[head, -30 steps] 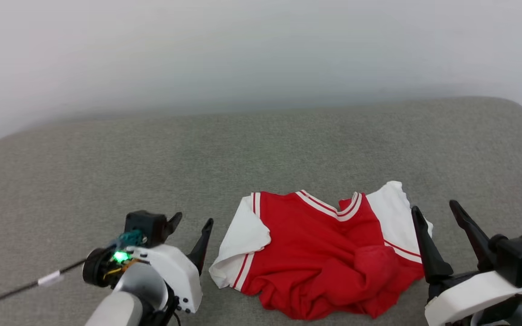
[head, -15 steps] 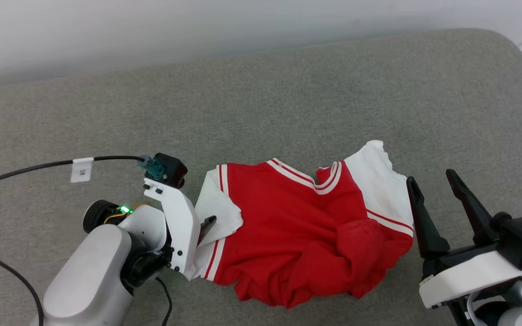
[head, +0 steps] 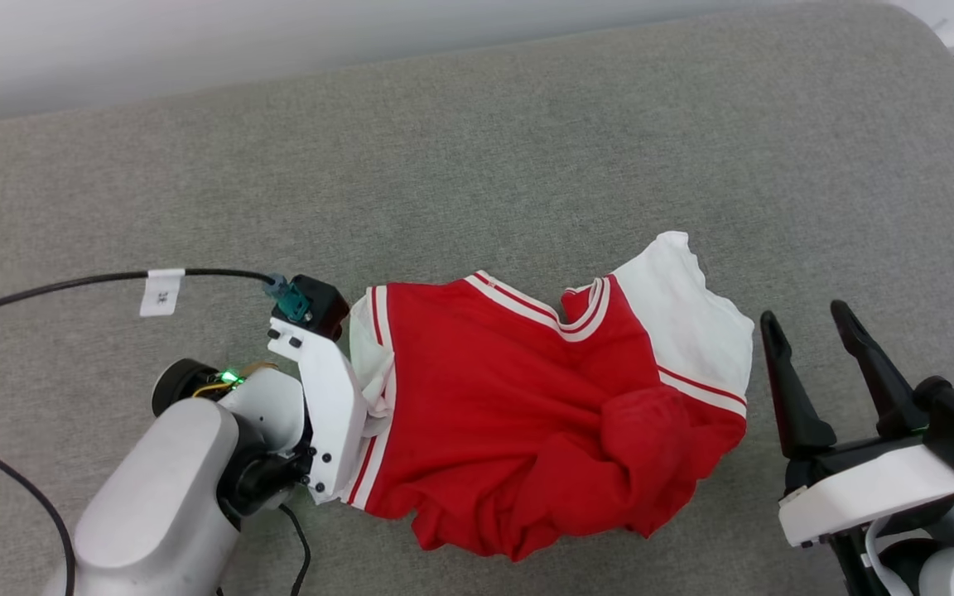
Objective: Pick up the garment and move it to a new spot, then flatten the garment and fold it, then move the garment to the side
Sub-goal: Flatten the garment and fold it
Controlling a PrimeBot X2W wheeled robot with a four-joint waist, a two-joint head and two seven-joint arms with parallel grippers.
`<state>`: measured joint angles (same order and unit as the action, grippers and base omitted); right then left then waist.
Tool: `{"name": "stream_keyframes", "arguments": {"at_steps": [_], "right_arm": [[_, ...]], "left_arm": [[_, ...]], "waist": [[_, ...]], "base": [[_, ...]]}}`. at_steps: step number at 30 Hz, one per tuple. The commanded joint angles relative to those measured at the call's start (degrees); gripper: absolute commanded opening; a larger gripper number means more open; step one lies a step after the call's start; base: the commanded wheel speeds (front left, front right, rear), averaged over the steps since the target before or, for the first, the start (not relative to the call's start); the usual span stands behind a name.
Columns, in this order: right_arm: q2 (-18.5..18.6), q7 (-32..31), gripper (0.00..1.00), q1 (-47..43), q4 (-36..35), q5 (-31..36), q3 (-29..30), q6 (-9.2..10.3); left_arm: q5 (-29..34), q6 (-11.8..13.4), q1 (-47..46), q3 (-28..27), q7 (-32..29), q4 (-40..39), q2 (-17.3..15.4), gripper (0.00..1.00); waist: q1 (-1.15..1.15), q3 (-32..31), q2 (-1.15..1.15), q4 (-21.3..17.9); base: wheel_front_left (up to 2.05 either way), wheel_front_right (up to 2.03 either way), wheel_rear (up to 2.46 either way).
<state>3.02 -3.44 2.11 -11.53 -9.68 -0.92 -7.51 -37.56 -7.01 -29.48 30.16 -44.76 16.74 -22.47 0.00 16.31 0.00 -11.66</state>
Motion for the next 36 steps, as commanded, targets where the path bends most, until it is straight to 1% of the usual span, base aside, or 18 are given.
{"name": "stream_keyframes", "arguments": {"at_steps": [1,4,7,10,15,16,20,23,29,34,35,36], "right_arm": [[-0.2,-0.2,1.0,0.5,0.3,-0.3,0.5,0.04],[-0.2,-2.1,1.0,0.8,2.0,-2.0,3.2,0.04],[0.4,-6.4,1.0,1.7,4.8,-4.2,6.6,0.04],[2.5,-13.0,1.0,3.6,9.3,-6.6,9.9,0.04],[6.4,-25.4,1.0,10.1,16.5,-10.3,11.3,0.04],[7.5,-27.9,1.0,11.7,17.9,-10.7,11.2,0.04],[9.5,-36.7,1.0,18.1,22.3,-12.3,9.5,0.04],[10.8,-41.6,1.0,22.7,25.0,-12.2,7.4,0.04],[12.7,-46.4,1.0,28.9,31.9,-9.9,4.8,0.03],[11.9,-49.5,1.0,29.1,38.7,-10.0,2.4,0.03],[11.7,-50.0,0.95,28.8,39.4,-10.2,1.9,0.03],[11.4,-50.7,0.37,28.6,40.2,-10.5,1.6,0.03]], "left_arm": [[0.3,0.4,3.3,1.0,0.5,1.7,0.9,0.0],[1.2,1.3,3.3,-0.3,5.0,0.4,1.0,0.0],[2.1,2.5,3.5,-1.7,9.6,-1.6,0.9,0.0],[3.0,3.4,4.1,-2.3,13.0,-4.3,1.3,0.0],[4.5,4.0,3.9,-1.7,15.6,-8.7,2.0,0.0],[4.7,3.9,3.6,-1.5,15.9,-9.5,2.2,0.0],[5.5,3.6,2.0,-0.4,16.4,-11.5,2.9,0.0],[6.0,3.3,1.0,0.3,16.8,-12.3,3.5,0.0],[6.8,2.6,-0.9,1.9,17.4,-12.9,4.4,0.0],[6.6,2.2,-1.3,2.5,17.8,-12.2,4.8,0.0],[6.5,2.2,-1.3,2.5,17.9,-12.1,4.7,0.0],[6.4,2.2,-1.2,2.4,17.9,-12.0,4.7,0.0]], "waist": [[0.0,-0.4,0.0,0.4],[0.0,-1.4,0.0,1.6],[0.0,-2.5,0.0,3.0],[0.0,-3.1,0.0,4.8],[0.0,-2.3,0.0,8.2],[0.0,-1.9,0.0,8.8],[0.0,0.1,0.0,11.1],[0.0,1.7,0.0,12.5],[0.0,4.3,0.0,14.6],[0.0,5.0,0.0,15.2],[0.0,5.0,0.0,15.3],[0.0,5.0,0.0,15.3]], "base": [[0.0,0.0,0.0],[0.0,0.0,0.0],[0.0,0.0,0.0],[0.0,0.0,0.0],[0.0,0.0,0.0],[0.0,0.0,0.0],[0.0,0.0,0.0],[0.0,0.0,0.0],[0.0,0.0,0.0],[0.0,0.0,0.0],[0.0,0.0,0.0],[0.0,0.0,0.0]]}}
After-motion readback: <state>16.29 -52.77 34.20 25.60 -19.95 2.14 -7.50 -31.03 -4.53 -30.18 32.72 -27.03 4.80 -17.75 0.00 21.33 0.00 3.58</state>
